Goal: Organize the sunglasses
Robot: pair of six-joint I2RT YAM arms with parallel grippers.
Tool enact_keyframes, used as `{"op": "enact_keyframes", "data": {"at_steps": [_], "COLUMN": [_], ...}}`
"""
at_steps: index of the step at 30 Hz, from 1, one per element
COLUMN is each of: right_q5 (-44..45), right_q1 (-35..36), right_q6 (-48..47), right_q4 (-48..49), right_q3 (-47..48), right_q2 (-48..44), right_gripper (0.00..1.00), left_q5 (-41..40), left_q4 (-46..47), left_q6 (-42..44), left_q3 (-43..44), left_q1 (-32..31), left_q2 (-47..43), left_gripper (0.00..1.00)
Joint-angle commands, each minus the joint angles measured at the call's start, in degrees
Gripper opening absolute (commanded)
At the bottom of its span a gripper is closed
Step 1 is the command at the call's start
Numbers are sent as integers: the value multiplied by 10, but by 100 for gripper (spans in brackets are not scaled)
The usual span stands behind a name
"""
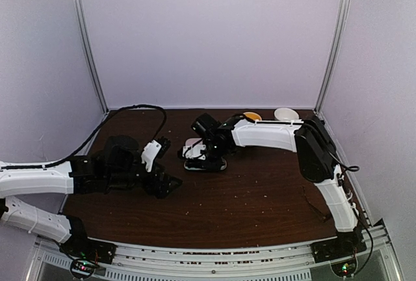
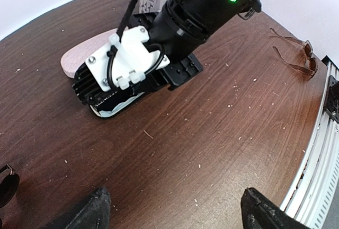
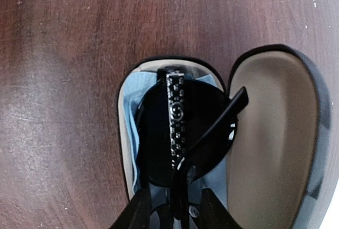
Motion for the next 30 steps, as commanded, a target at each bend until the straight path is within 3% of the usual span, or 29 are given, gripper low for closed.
{"op": "enact_keyframes", "data": {"at_steps": [1,19,30], "right_q5": [4,-35,-82], "right_q1": [-3,-32,-84], "right_q6": [18,67,80], "right_q4": [20,91,17], "right_q3": [-17,-81,64], "right_q2": [-59,-178,-54], "right_gripper": [35,46,47], "left_q5": [5,14,18], "left_q4": [9,18,12], "left_q6": [-3,-16,-16], "left_q3": [9,0,0], "left_q1": [3,3,3], "left_q2": [1,-6,-3], "left_gripper": [89,89,89]}}
